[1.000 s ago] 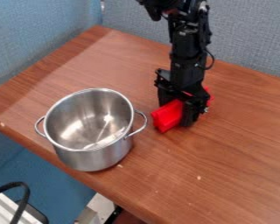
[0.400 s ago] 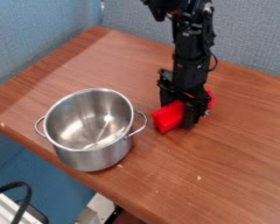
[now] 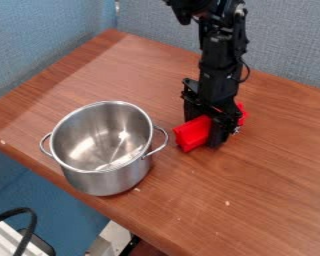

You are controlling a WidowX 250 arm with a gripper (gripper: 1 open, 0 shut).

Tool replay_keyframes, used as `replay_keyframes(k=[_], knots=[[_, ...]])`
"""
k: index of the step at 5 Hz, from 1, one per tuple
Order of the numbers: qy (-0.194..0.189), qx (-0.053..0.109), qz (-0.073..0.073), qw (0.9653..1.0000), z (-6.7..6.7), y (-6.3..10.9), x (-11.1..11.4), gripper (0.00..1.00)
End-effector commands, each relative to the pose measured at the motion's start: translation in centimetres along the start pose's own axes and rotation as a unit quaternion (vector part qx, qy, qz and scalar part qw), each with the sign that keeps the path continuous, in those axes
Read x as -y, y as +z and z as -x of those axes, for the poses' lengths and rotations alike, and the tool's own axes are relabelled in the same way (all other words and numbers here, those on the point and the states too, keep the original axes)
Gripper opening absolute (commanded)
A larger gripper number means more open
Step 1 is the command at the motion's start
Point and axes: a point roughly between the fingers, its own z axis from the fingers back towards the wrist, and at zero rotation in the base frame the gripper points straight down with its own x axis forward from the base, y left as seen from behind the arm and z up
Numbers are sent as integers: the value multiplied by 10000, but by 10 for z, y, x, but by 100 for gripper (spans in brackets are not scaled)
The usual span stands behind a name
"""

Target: Move the red object from the metal pot to the table

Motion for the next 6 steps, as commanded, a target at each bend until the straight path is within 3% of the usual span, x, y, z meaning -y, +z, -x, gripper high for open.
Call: replay_keyframes(k=[1, 6], knots=[[-86, 325, -167, 9993, -7, 22, 0, 0], [-158, 429, -277, 9986, -2, 29, 4, 0]])
